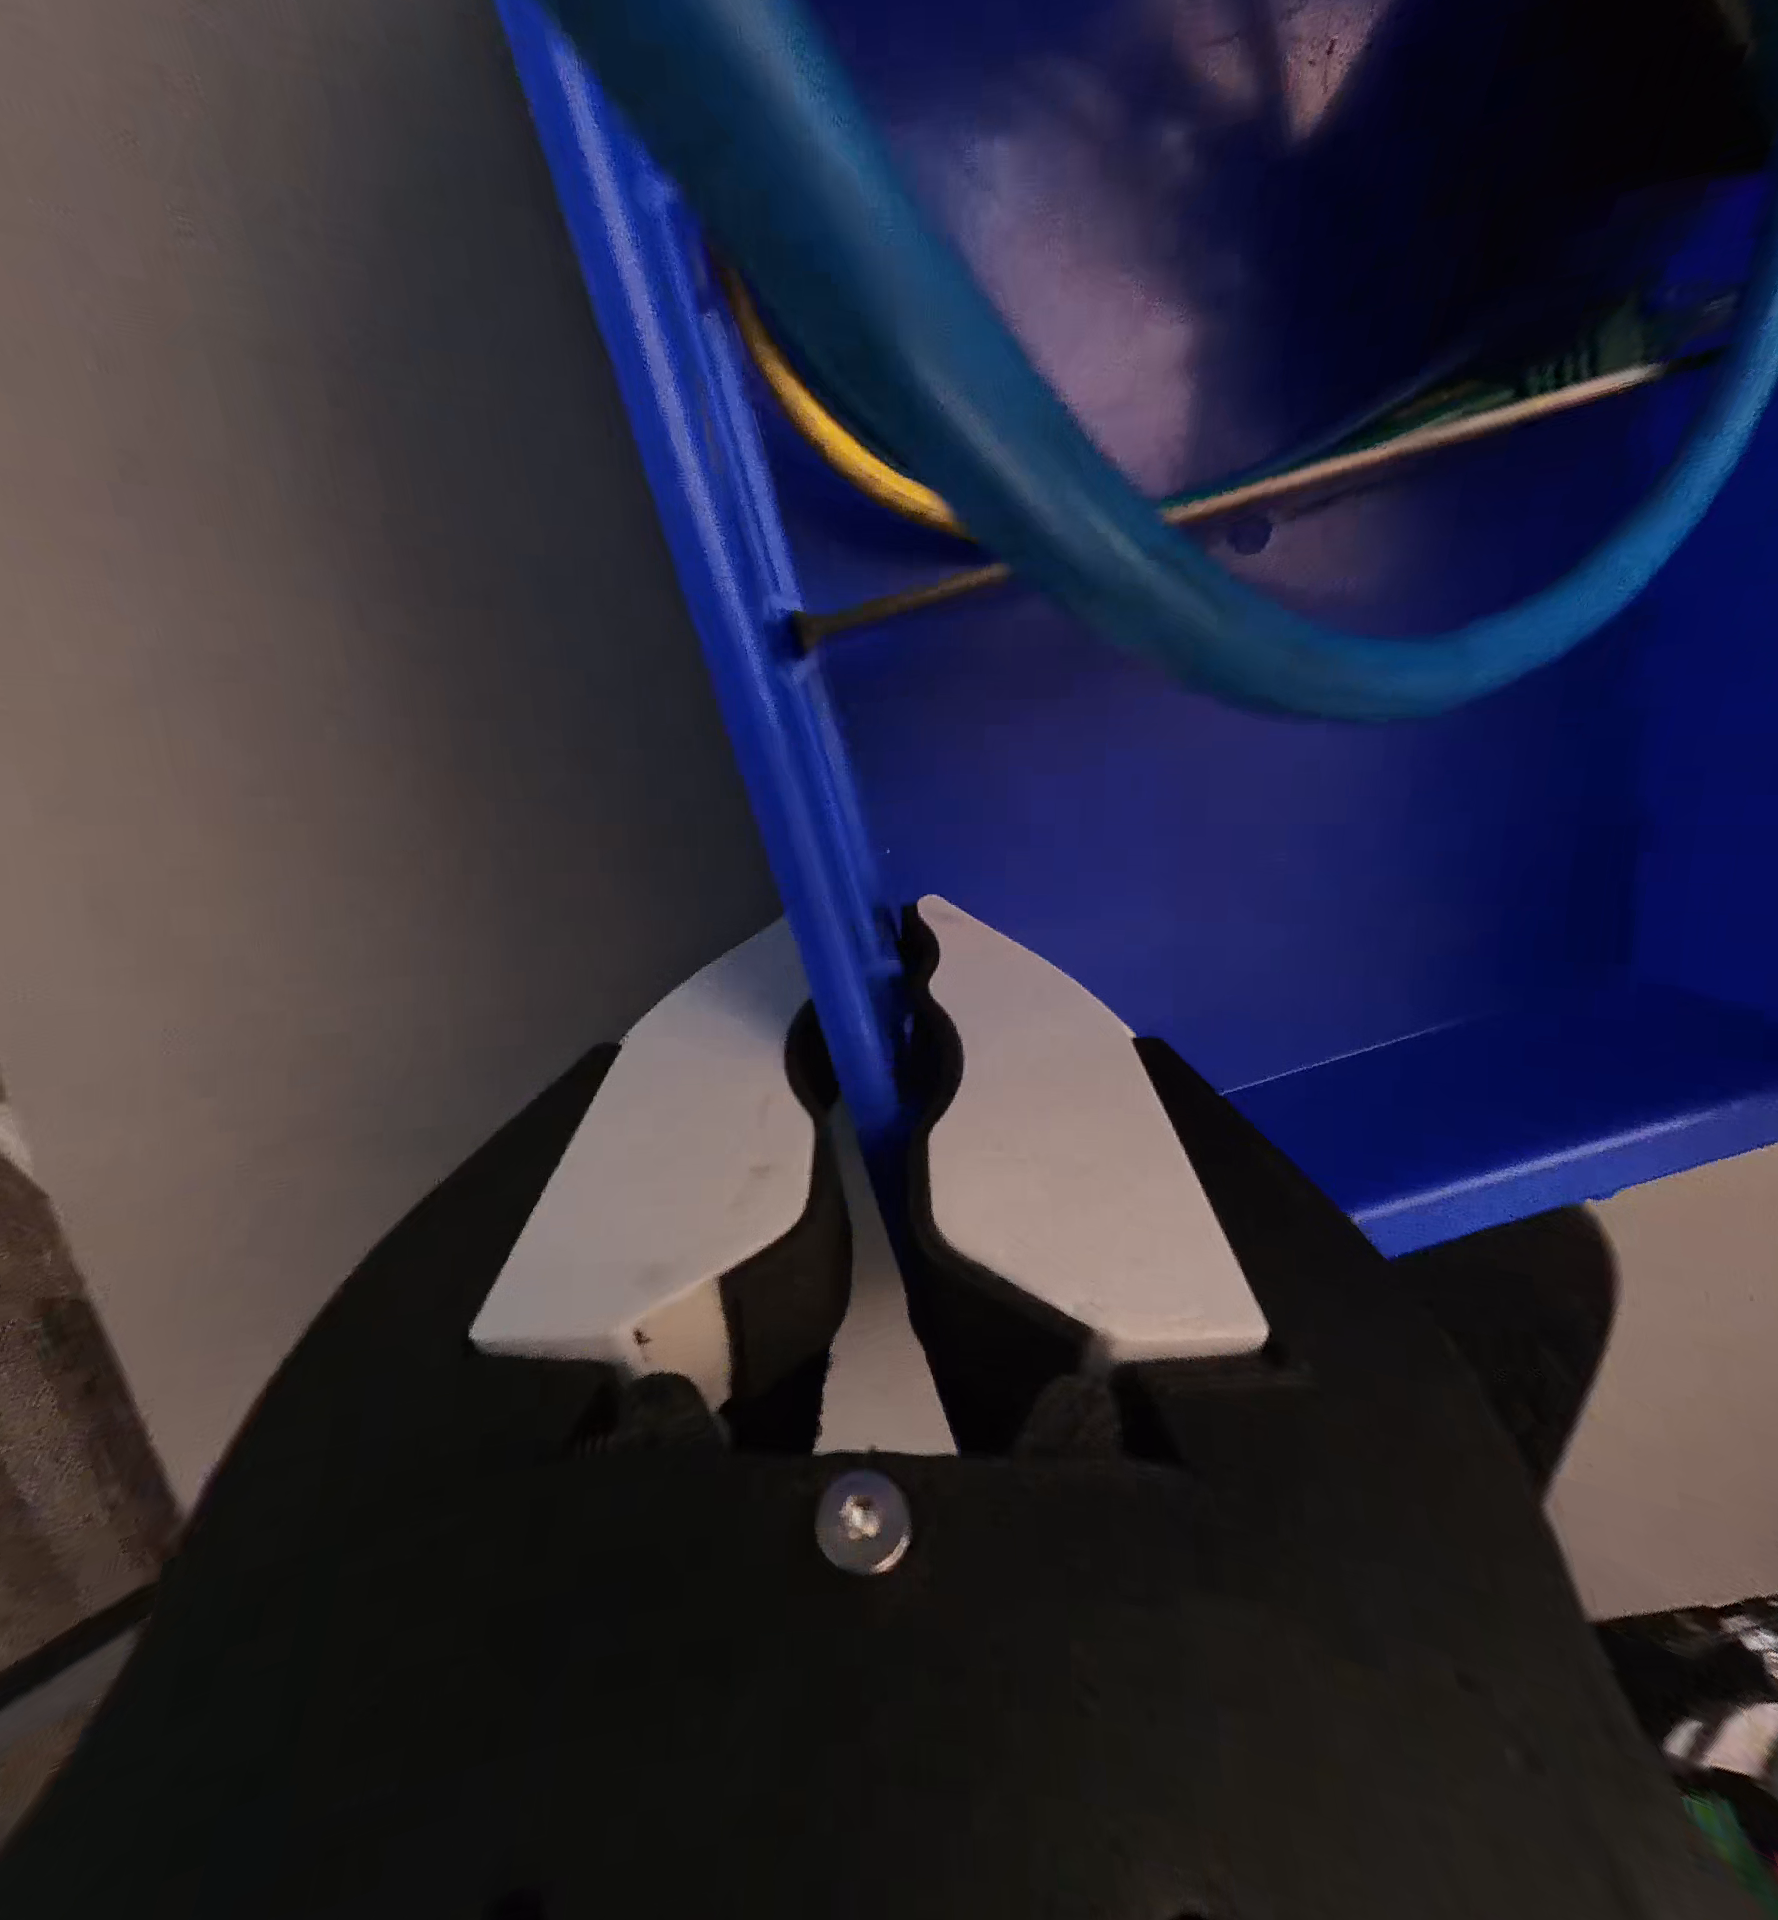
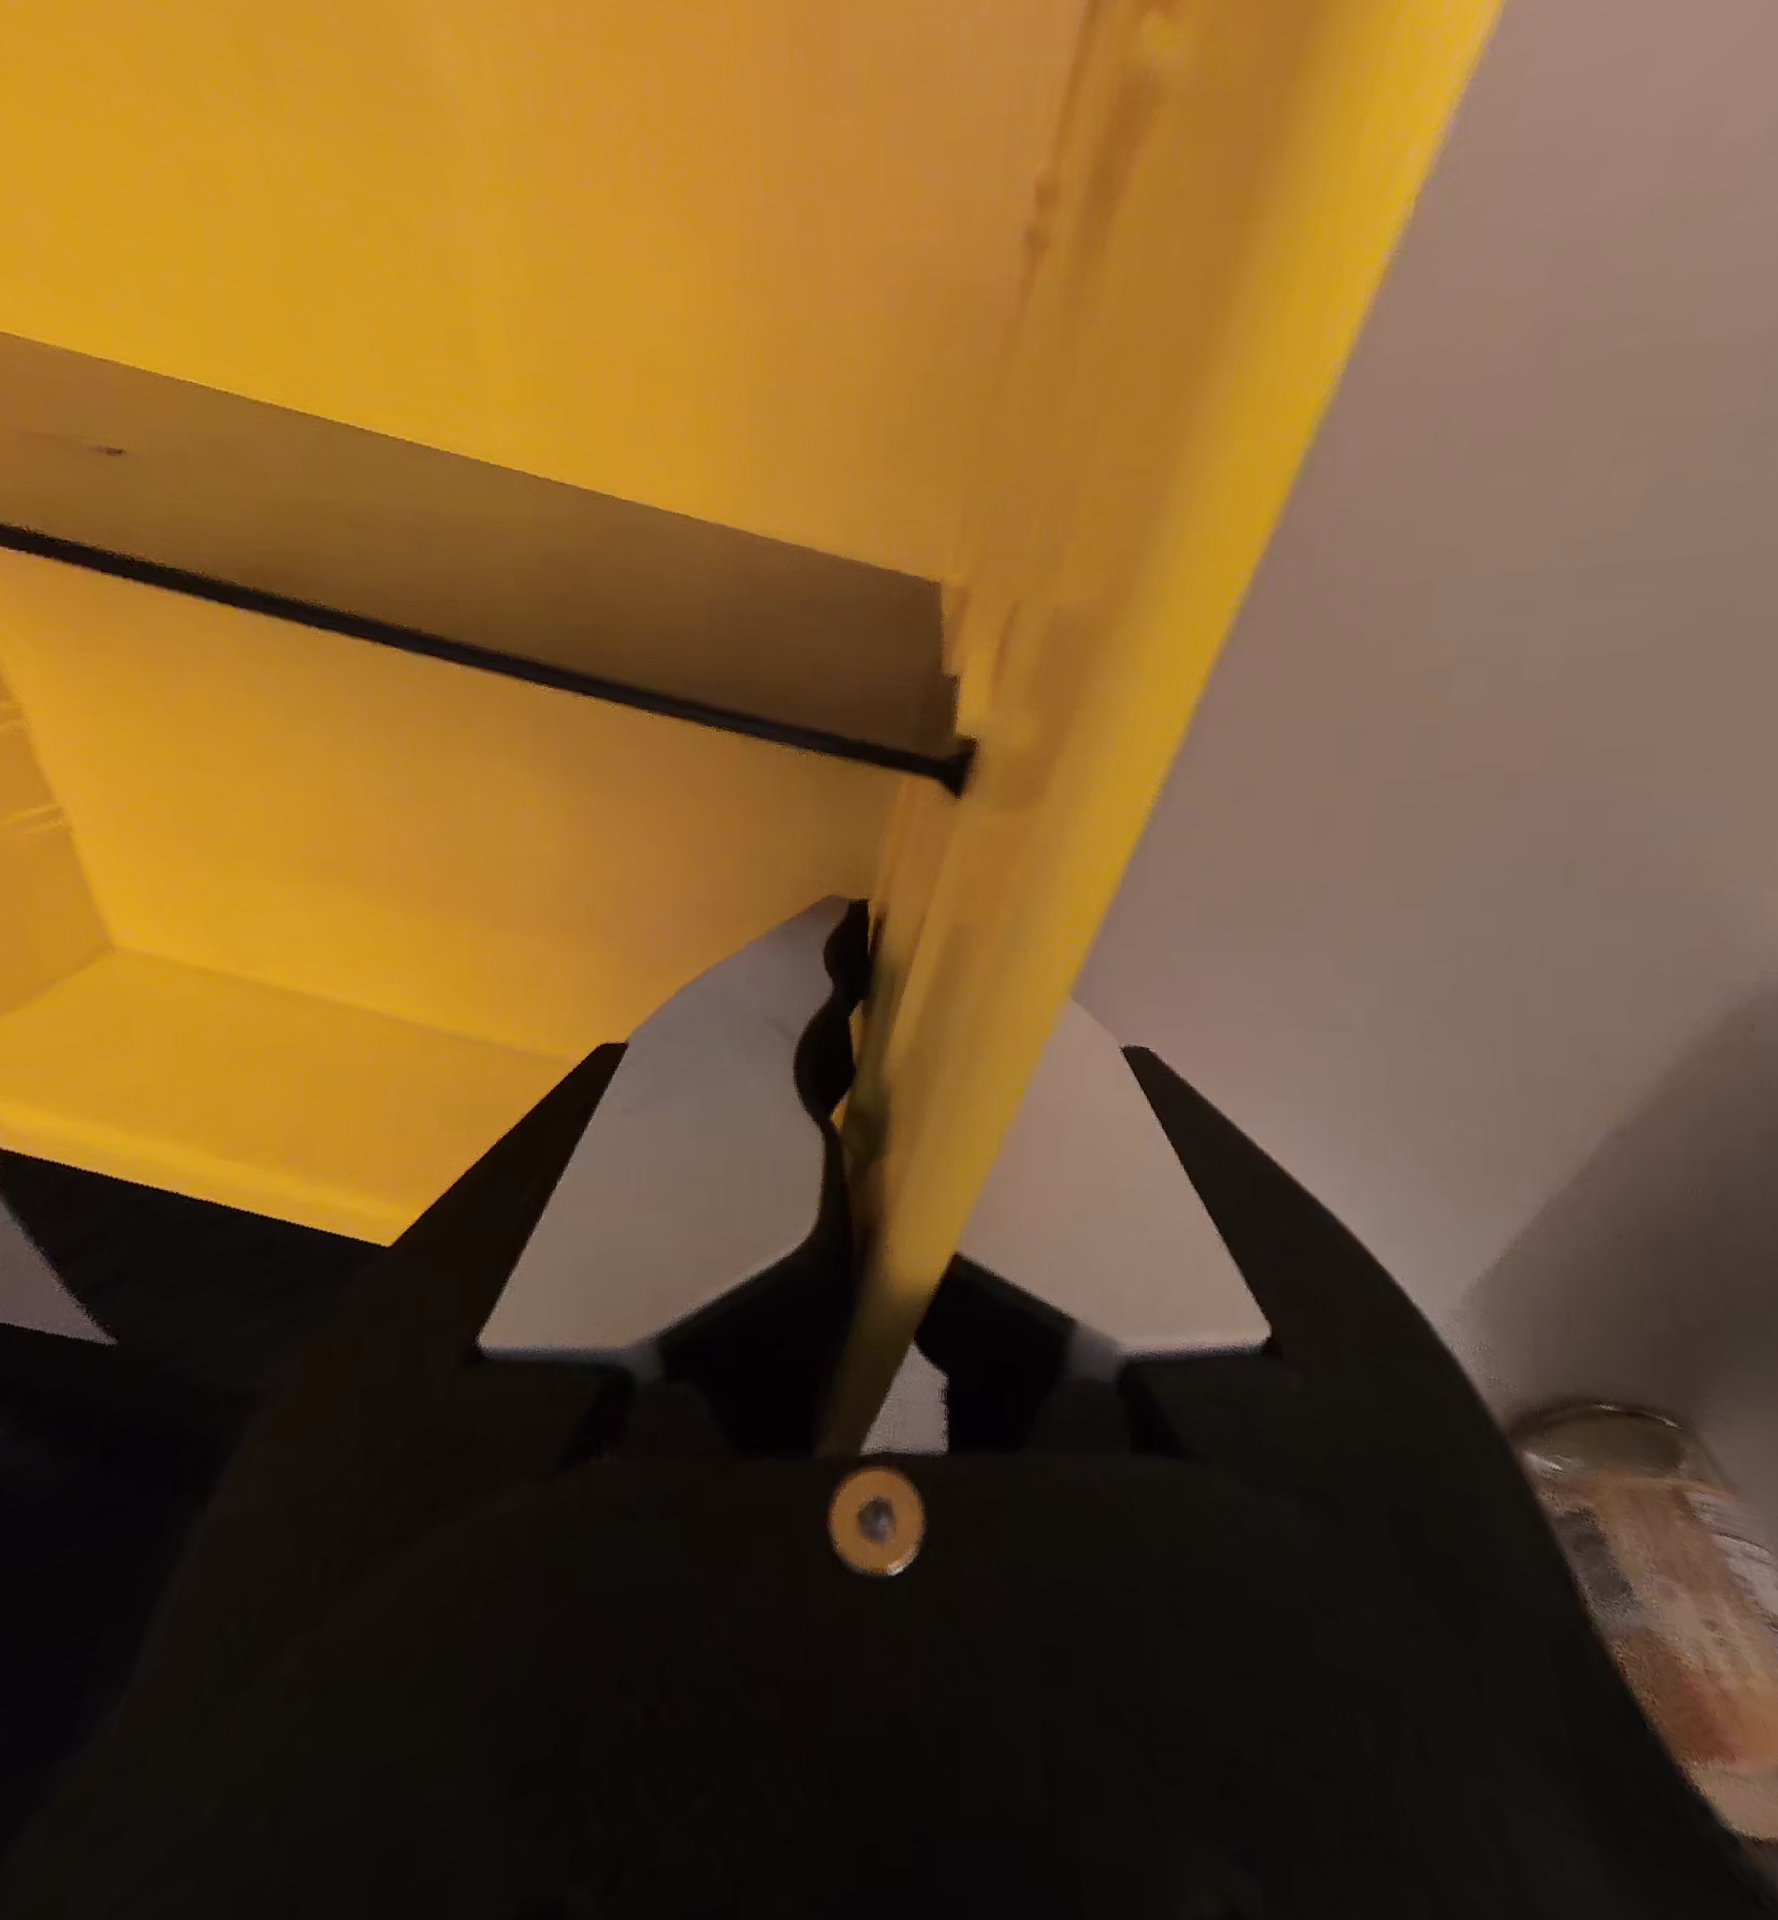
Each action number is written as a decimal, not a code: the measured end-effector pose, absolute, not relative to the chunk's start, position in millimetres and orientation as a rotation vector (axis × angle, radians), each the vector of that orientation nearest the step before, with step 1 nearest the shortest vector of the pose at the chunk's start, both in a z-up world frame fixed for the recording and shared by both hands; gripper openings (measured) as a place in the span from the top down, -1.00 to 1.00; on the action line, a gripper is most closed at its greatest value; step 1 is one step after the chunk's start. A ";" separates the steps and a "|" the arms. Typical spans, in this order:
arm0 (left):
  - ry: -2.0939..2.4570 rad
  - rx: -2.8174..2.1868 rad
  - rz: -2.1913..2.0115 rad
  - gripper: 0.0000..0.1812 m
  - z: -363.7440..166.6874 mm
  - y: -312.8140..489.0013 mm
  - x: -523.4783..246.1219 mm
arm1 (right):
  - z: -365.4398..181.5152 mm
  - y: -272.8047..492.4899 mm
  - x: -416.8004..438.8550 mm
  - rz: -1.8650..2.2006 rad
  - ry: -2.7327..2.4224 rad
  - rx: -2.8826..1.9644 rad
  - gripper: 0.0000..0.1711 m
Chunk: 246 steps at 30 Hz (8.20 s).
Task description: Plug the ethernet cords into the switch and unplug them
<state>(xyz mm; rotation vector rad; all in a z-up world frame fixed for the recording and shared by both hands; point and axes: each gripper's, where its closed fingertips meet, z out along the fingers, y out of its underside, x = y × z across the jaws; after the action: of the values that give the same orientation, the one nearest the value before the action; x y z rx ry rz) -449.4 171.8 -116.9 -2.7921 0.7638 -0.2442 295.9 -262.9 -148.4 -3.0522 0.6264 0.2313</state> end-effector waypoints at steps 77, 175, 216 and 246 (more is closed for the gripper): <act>0.569 -2.875 -0.197 0.55 -90.8 214.2 -321.4 | 135.0 -83.4 97.1 0.076 -0.091 -1.706 0.28; 0.919 -1.853 -2.078 0.68 38.7 46.4 -103.1 | 54.9 -27.5 -105.0 -0.344 -0.932 -1.102 0.56; 1.639 -0.754 0.065 0.61 -15.8 21.3 -73.5 | -36.6 -30.2 -36.3 -0.207 -0.698 -2.354 0.83; 1.658 -0.678 0.083 0.68 0.0 -4.3 -69.9 | 17.6 -36.4 -74.7 -0.567 -1.350 -1.425 0.80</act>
<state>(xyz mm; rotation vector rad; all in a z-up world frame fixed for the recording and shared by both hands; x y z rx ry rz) -69.9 -4.3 0.0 -0.6782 1.6579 0.0832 -74.7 -36.4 17.6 -1.4250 -1.3496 -0.5669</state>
